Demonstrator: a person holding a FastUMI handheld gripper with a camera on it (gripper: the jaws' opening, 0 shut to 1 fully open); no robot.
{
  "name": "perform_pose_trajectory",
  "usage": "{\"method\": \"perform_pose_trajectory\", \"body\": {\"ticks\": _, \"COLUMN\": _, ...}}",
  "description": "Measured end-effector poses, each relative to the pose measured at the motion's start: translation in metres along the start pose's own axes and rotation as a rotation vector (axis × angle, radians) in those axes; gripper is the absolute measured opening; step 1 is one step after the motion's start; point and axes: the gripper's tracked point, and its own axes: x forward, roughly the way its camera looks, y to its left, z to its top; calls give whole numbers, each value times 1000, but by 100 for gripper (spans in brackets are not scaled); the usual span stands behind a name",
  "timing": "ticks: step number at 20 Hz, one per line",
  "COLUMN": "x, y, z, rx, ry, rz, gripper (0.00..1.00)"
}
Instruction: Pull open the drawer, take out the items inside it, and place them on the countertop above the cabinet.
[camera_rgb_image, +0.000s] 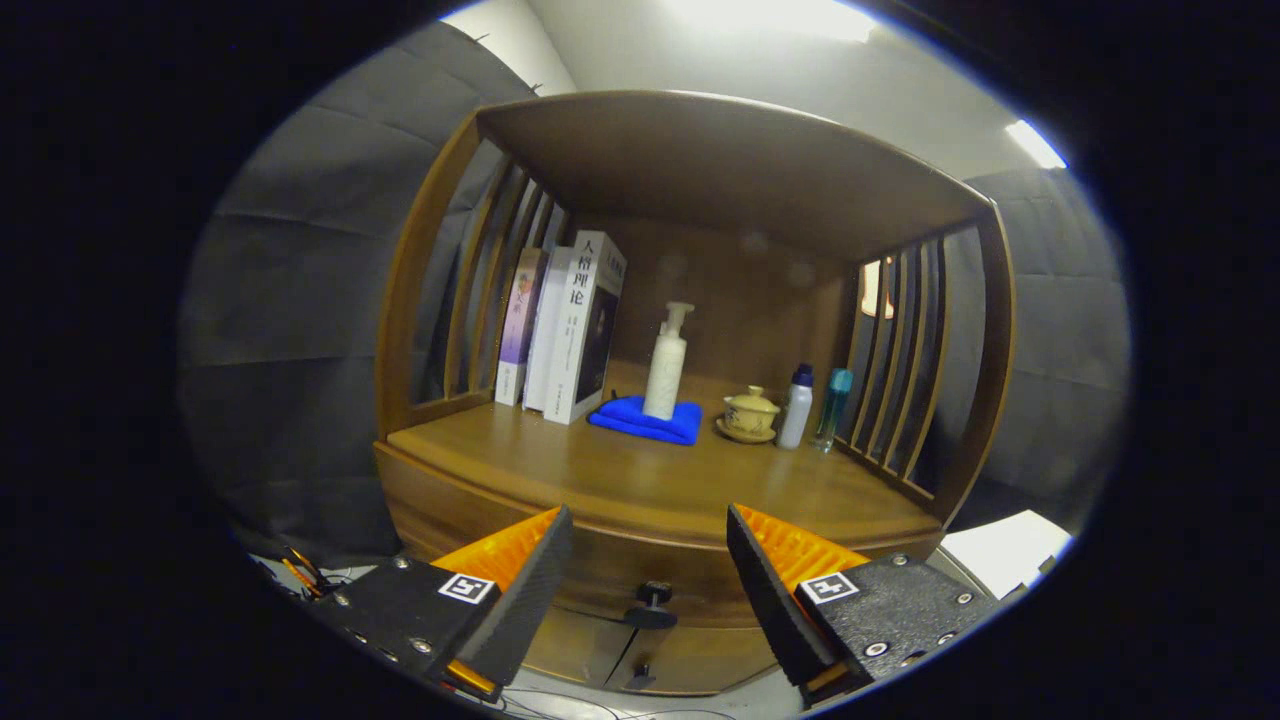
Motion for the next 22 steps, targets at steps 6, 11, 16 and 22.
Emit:
{"method": "perform_pose_trajectory", "body": {"ticks": 6, "x": 11, "y": 19, "z": -58, "rx": 28, "ry": 60, "rz": 42, "gripper": 94}}
{"method": "perform_pose_trajectory", "body": {"ticks": 11, "x": 24, "y": 15, "z": -87, "rx": -29, "ry": 97, "rz": -19, "gripper": 87}}
{"method": "perform_pose_trajectory", "body": {"ticks": 16, "x": 35, "y": 12, "z": -102, "rx": -34, "ry": 119, "rz": -68, "gripper": 78}}
{"method": "perform_pose_trajectory", "body": {"ticks": 22, "x": 41, "y": 4, "z": -105, "rx": 42, "ry": 110, "rz": -86, "gripper": 50}}
